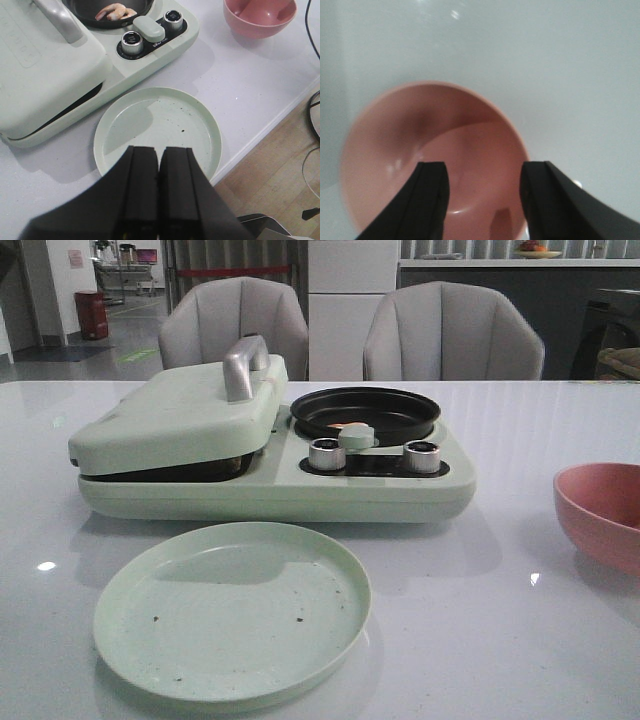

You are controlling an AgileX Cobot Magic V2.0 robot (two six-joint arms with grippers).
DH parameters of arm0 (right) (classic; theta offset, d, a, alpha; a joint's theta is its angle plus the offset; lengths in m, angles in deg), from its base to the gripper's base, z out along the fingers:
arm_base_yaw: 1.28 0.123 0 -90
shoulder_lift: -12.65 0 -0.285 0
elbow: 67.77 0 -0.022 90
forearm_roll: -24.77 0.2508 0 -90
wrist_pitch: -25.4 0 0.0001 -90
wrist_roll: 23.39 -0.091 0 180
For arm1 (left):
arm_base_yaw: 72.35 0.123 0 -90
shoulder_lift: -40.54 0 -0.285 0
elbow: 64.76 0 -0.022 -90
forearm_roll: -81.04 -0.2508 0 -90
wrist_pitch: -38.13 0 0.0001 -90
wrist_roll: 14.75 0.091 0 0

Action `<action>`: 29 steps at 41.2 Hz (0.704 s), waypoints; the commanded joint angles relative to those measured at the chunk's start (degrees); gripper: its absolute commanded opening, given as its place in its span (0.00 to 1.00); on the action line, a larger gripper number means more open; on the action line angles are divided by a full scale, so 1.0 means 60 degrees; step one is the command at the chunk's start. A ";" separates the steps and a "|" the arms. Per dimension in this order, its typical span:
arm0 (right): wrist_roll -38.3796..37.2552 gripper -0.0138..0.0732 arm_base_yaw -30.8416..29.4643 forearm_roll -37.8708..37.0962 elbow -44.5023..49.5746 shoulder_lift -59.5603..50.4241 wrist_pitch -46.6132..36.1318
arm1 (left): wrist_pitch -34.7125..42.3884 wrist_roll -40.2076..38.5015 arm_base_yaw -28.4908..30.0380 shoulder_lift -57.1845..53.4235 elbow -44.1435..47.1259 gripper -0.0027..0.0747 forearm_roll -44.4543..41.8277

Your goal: Make breakfast with bread and shrimp

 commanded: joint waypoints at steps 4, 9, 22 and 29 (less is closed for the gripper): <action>0.0152 0.67 0.1262 -0.0266 -0.0173 -0.1795 -0.0092 | 0.0662 -0.0088 -0.0076 -0.0049 -0.0250 0.16 0.0215; 0.0152 0.67 0.2283 -0.0413 -0.0009 -0.2780 0.0170 | 0.0662 -0.0088 -0.0076 -0.0049 -0.0250 0.16 0.0215; -0.1106 0.67 0.3018 -0.1623 0.0521 -0.5247 0.1968 | 0.0655 -0.0088 -0.0076 -0.0049 -0.0250 0.16 0.0215; -0.1526 0.67 0.3018 -0.1777 0.1439 -0.6685 0.2234 | 0.0655 -0.0088 -0.0076 -0.0049 -0.0250 0.16 0.0215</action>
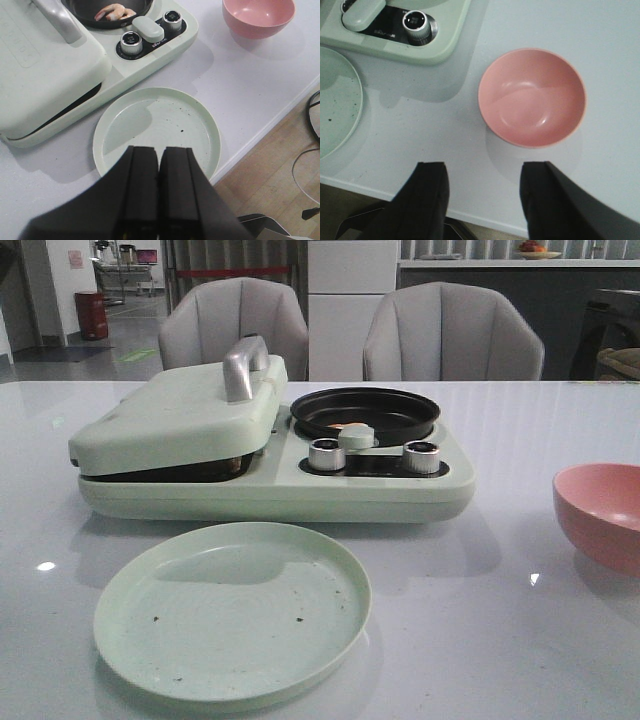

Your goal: Make breakfast with bread and shrimp

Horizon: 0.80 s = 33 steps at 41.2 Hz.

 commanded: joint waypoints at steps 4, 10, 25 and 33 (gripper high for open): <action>-0.0167 0.67 0.0002 -0.0151 0.0630 -0.1441 -0.0090 | 0.0655 -0.0088 -0.0076 -0.0049 -0.0250 0.16 0.0193; -0.0158 0.67 0.0002 -0.0240 0.1241 -0.2384 0.0098 | 0.0655 -0.0088 -0.0076 -0.0049 -0.0250 0.16 0.0193; -0.0158 0.35 0.0002 -0.0381 0.1557 -0.2869 0.0080 | 0.0655 -0.0088 -0.0076 -0.0049 -0.0250 0.16 -0.0062; -0.0158 0.18 0.0002 -0.0381 0.1557 -0.2869 0.0081 | 0.0662 -0.1915 -0.0076 -0.0049 -0.0250 0.16 -0.1424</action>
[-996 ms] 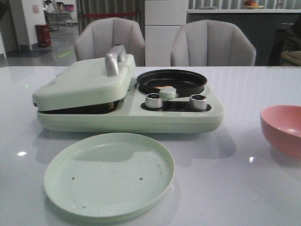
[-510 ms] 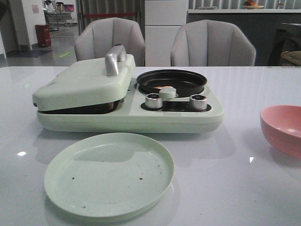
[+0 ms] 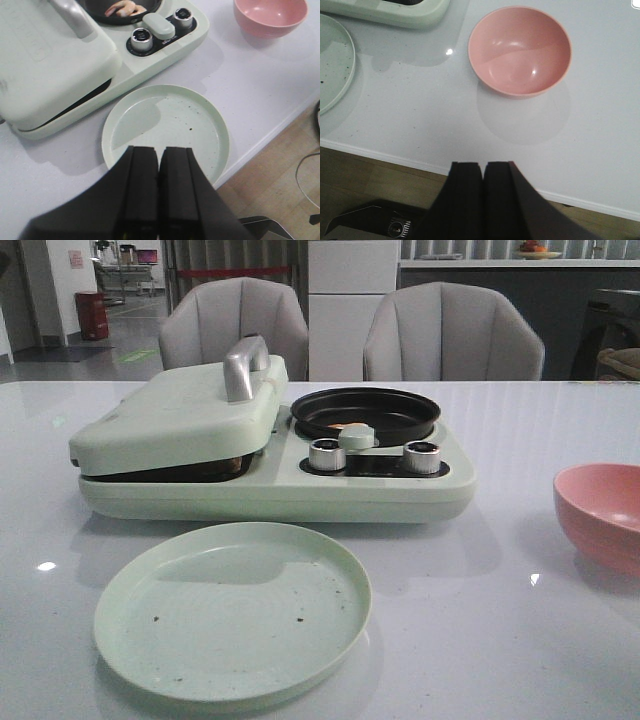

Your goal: Make breakfast with bread and shrimp

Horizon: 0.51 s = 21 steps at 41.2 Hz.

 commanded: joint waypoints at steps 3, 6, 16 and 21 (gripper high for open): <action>0.0034 0.18 0.0002 -0.0074 -0.0223 -0.0012 -0.0603 | 0.0615 -0.1608 -0.0076 -0.0049 -0.0250 0.16 -0.1417; 0.0034 0.18 0.0002 -0.0074 -0.0223 -0.0012 -0.0708 | 0.0615 -0.1656 -0.0076 -0.0049 -0.0250 0.16 -0.1602; 0.0034 0.18 0.0002 -0.0065 -0.0223 -0.0012 -0.0771 | 0.0691 -0.1656 -0.0076 -0.0049 -0.0250 0.16 -0.1561; 0.0034 0.18 0.0002 -0.0065 -0.0223 -0.0012 -0.0771 | 0.0691 -0.1656 -0.0076 -0.0049 -0.0250 0.16 -0.1561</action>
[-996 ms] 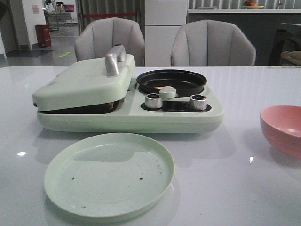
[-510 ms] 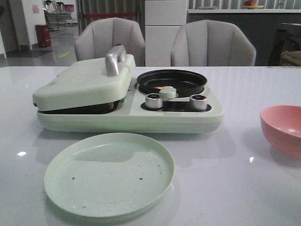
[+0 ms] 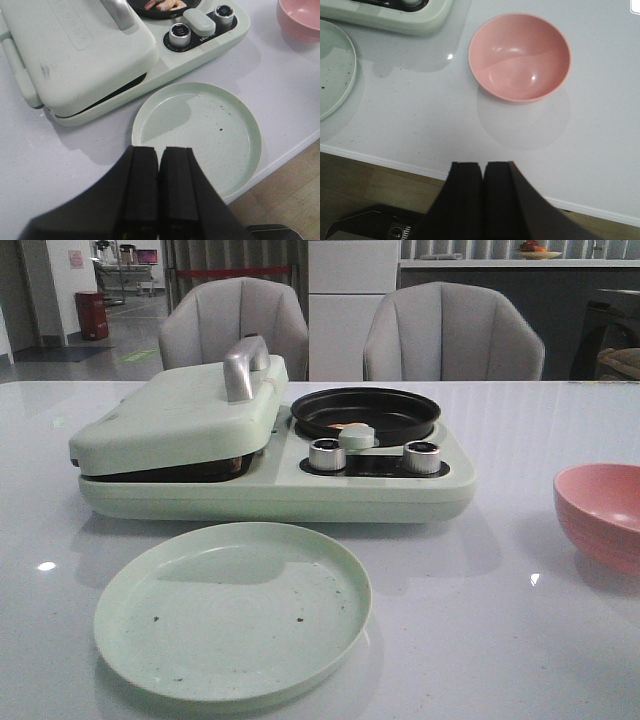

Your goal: Make breakfast with bread and shrimp

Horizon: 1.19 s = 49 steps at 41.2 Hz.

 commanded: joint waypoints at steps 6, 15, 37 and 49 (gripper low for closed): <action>0.0034 0.18 0.0002 -0.0065 -0.0223 -0.0012 -0.0612 | 0.0708 -0.0100 -0.0076 -0.0049 -0.0250 0.16 -0.0004; 0.0034 0.18 0.0002 -0.0065 -0.0223 -0.0012 -0.0612 | 0.0781 -0.0084 -0.0082 -0.0198 -0.0223 0.16 -0.0319; 0.0034 0.18 0.0002 -0.0065 -0.0223 -0.0012 -0.0582 | 0.6188 -0.0084 0.3459 -0.4794 0.5077 0.16 -0.0116; 0.0034 0.18 0.0002 -0.0065 -0.0223 -0.0012 -0.0582 | 0.7969 -0.0084 0.4365 -0.6911 0.7607 0.16 0.0815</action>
